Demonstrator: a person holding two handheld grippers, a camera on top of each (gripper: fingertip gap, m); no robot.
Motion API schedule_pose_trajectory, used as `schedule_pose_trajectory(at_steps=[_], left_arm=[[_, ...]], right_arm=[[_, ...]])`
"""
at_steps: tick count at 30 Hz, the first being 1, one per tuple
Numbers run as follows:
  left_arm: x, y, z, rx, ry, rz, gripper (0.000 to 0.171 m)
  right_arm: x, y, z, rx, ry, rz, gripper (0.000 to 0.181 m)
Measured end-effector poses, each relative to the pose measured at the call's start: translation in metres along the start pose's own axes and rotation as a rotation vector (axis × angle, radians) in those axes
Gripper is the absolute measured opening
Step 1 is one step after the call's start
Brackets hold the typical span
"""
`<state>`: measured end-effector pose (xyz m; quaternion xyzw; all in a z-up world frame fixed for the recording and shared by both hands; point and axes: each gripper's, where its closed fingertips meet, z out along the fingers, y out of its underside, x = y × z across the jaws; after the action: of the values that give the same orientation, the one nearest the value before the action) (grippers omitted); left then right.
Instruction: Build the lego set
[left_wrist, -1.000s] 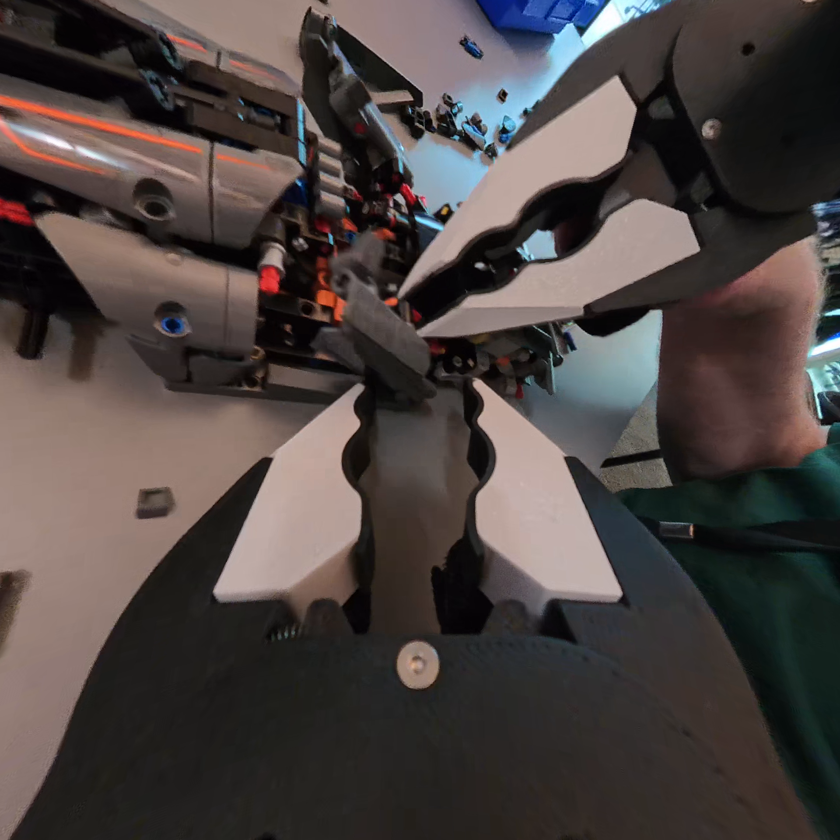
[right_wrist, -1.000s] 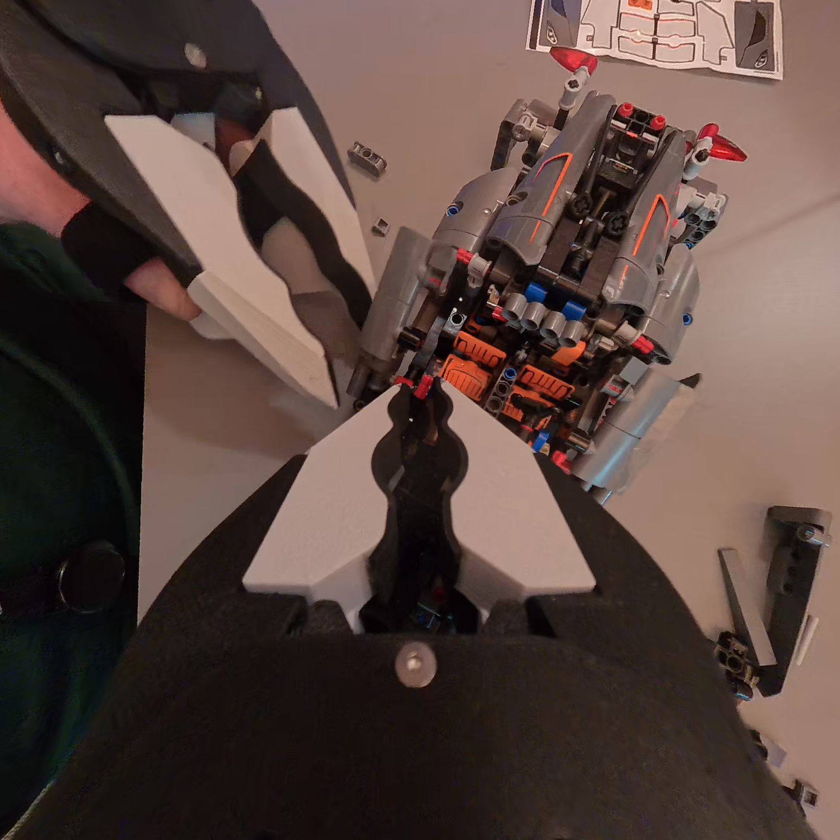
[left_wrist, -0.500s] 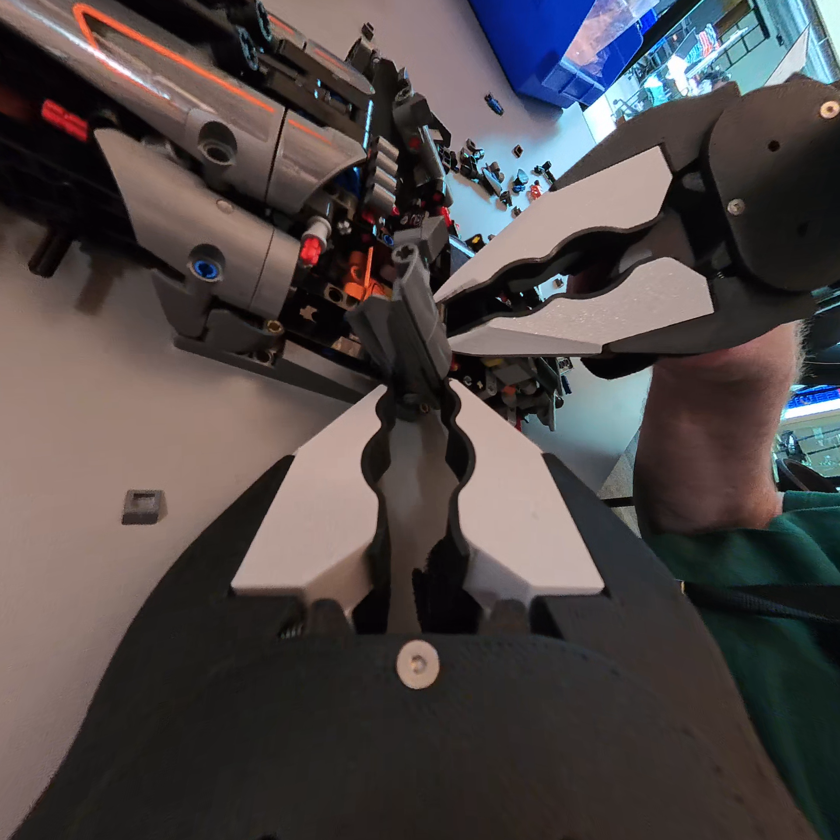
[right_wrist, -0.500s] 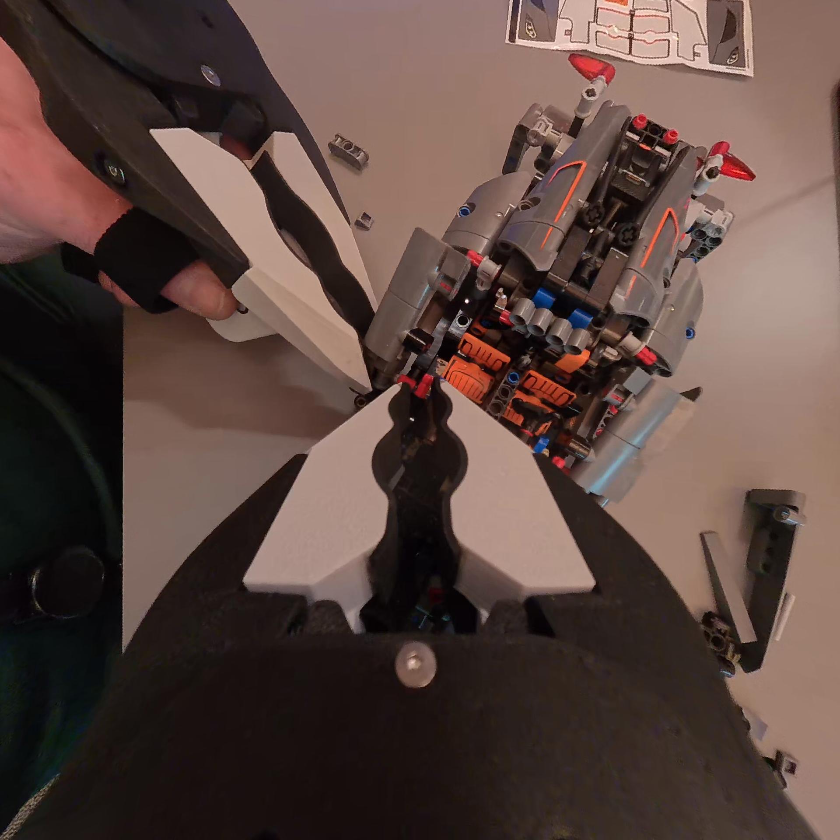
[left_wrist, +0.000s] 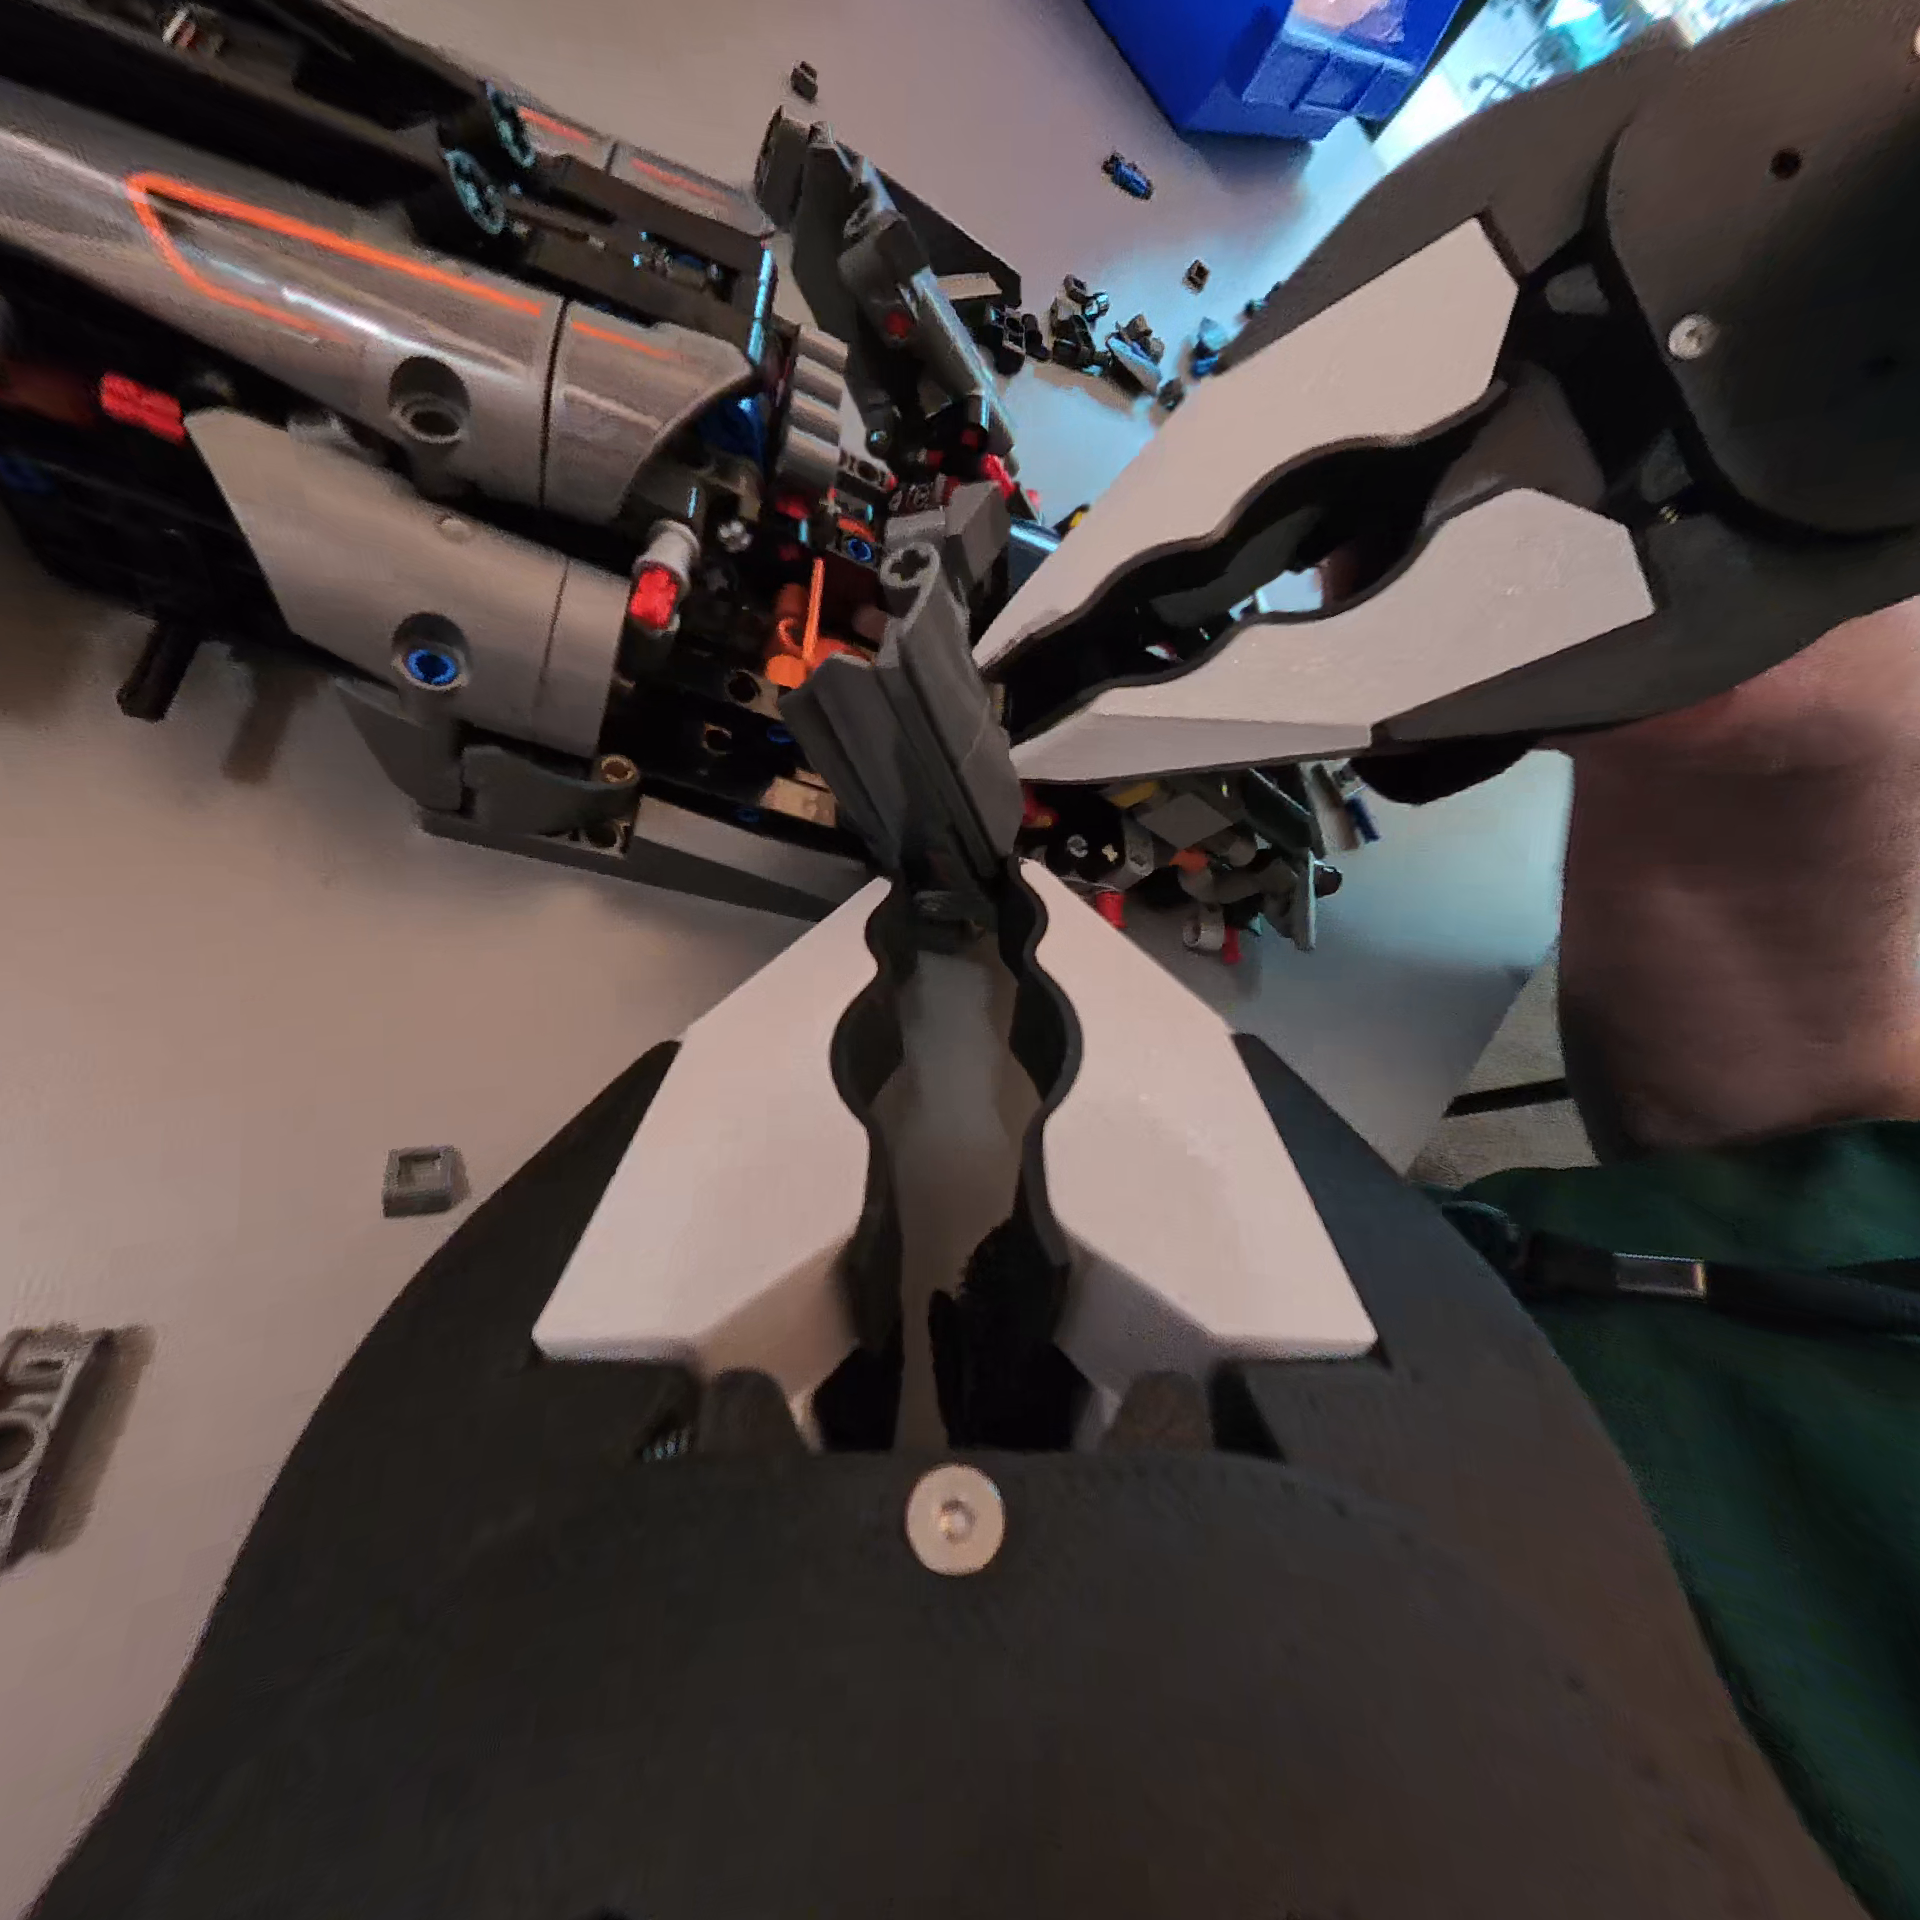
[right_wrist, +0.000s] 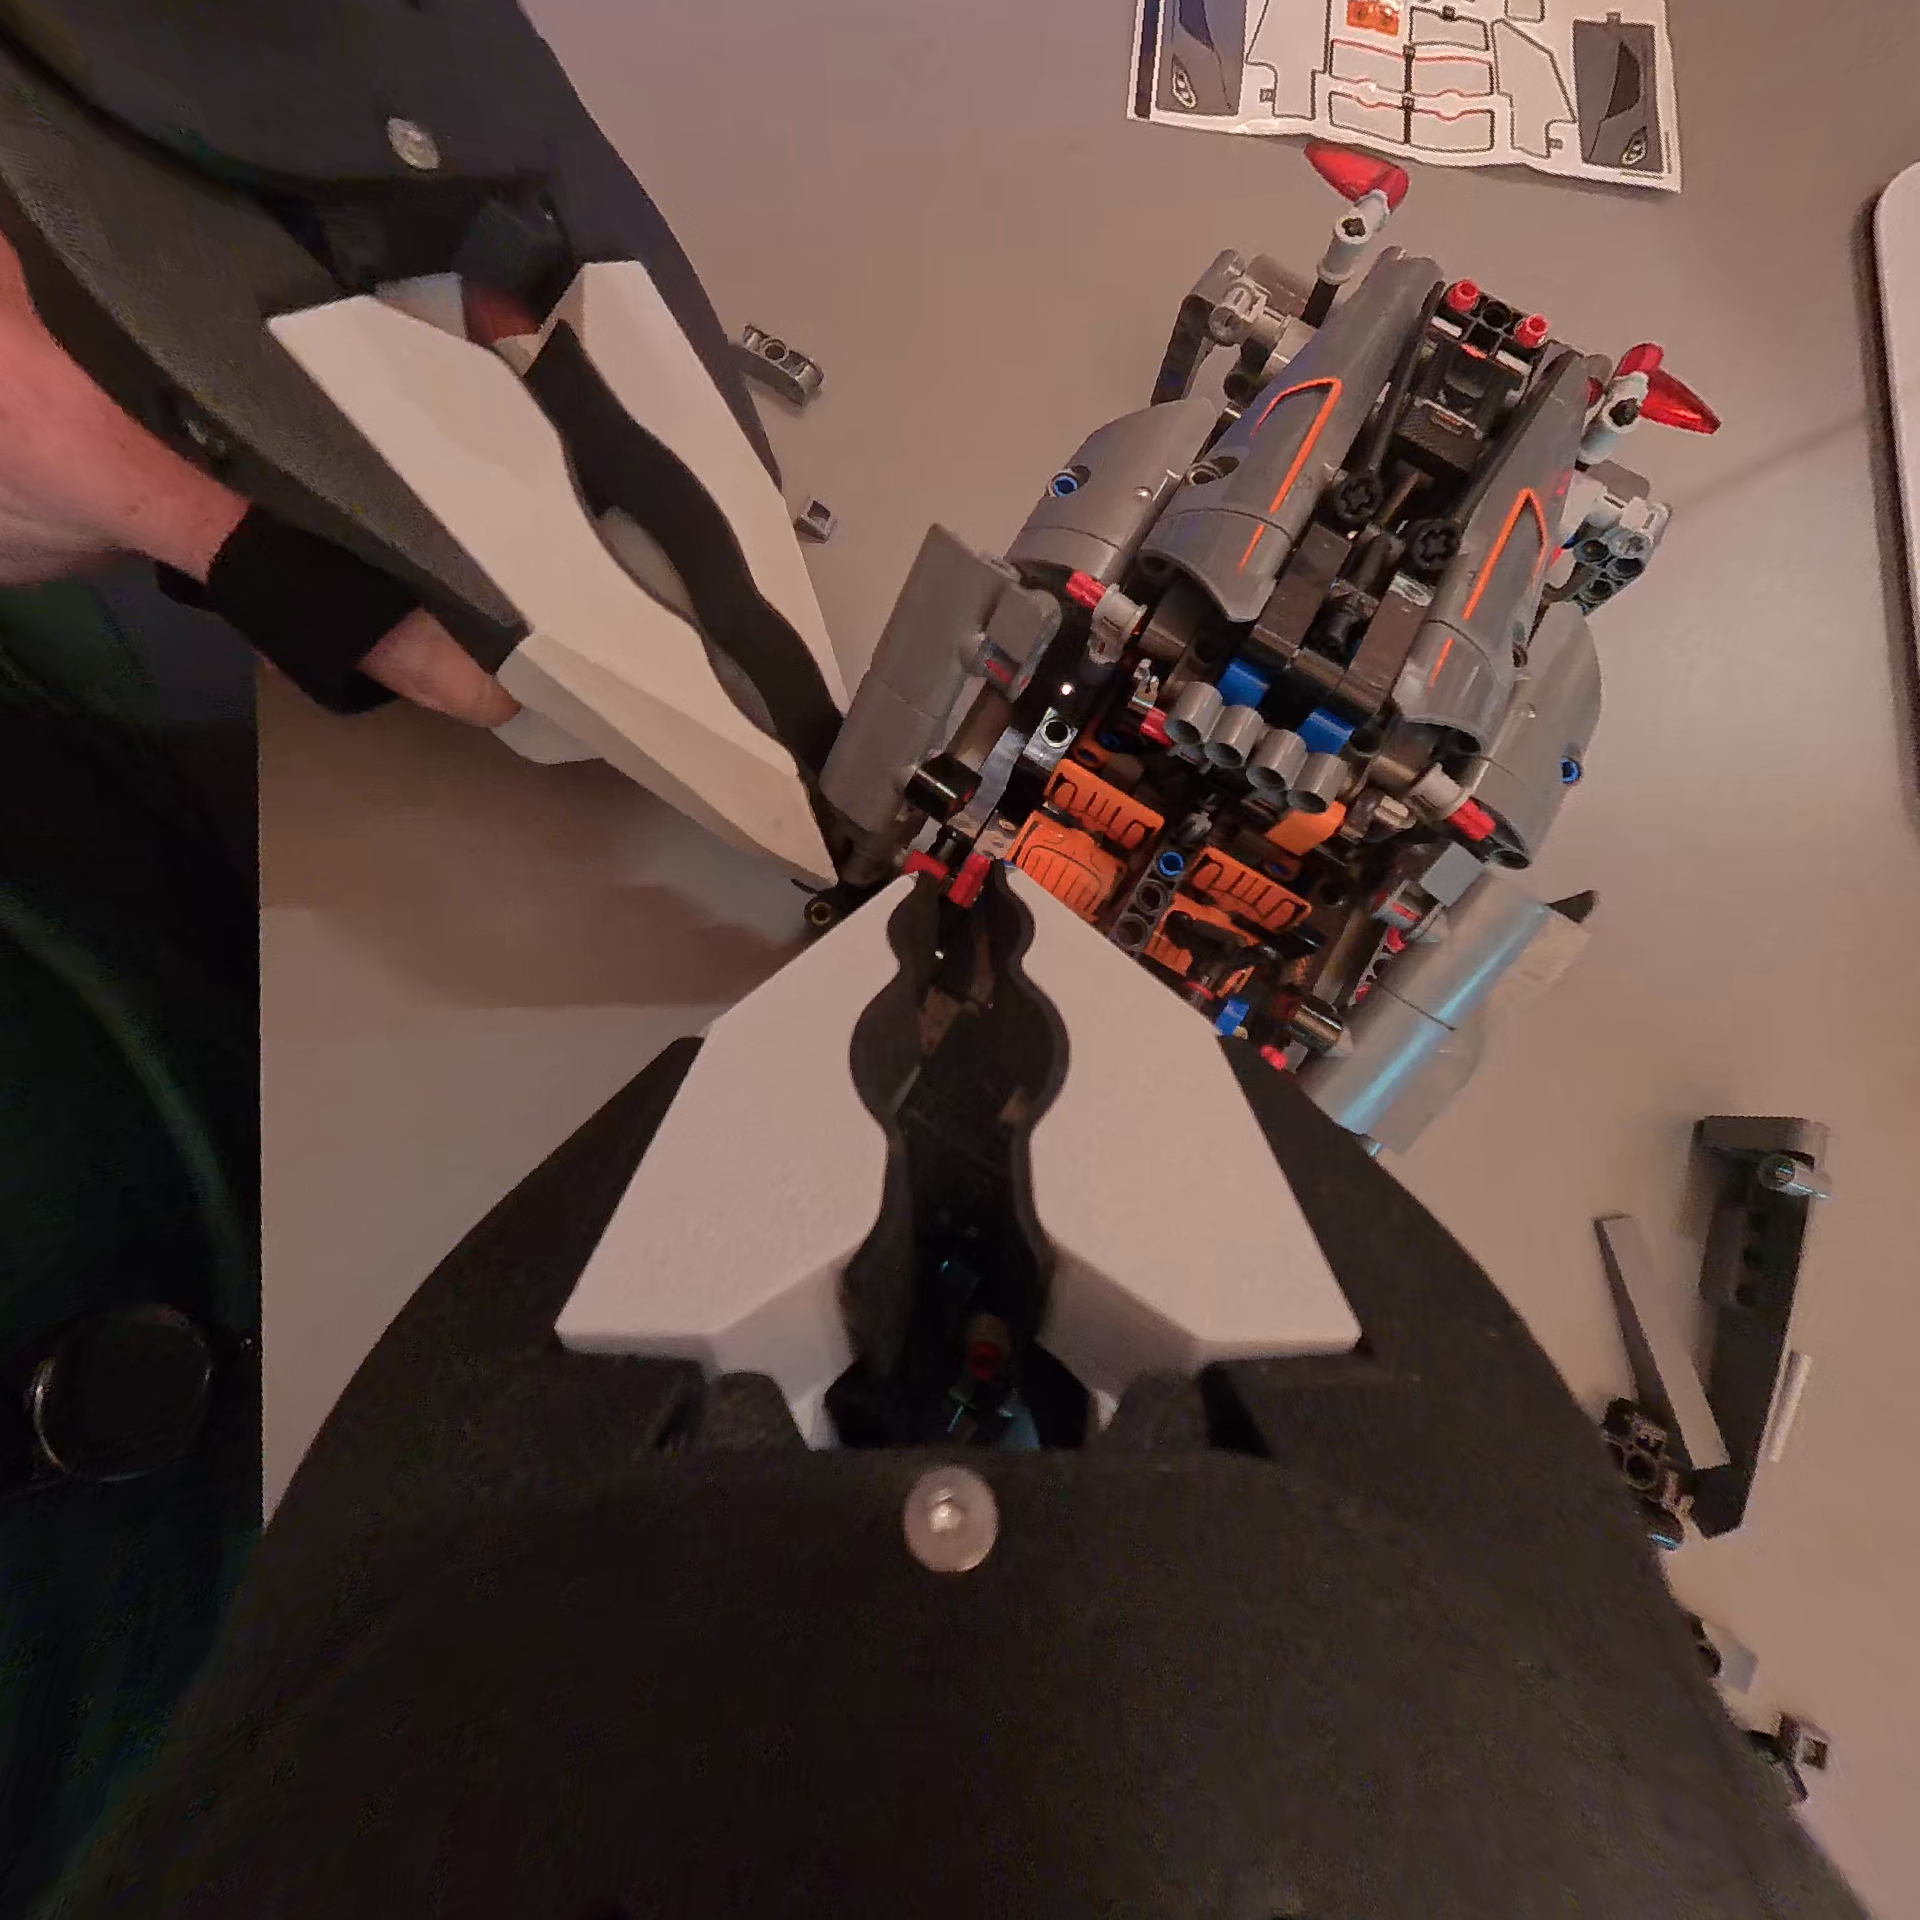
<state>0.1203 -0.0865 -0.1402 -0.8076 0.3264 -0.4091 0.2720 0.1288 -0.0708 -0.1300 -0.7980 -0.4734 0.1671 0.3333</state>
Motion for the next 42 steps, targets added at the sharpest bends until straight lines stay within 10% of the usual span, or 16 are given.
schedule_pose_trajectory(at_steps=[13, 25, 42], left_arm=[[-0.002, 0.003, -0.001, -0.042, -0.151, 0.374, 0.021], [0.002, -0.010, 0.002, 0.043, 0.080, -0.082, 0.039], [-0.003, -0.008, 0.000, 0.021, 0.040, -0.010, 0.012]], right_arm=[[-0.003, -0.001, 0.001, 0.015, -0.015, -0.011, 0.008], [-0.002, -0.001, 0.000, 0.018, -0.013, -0.013, 0.007], [0.002, 0.001, 0.000, 0.011, -0.003, -0.020, 0.007]])
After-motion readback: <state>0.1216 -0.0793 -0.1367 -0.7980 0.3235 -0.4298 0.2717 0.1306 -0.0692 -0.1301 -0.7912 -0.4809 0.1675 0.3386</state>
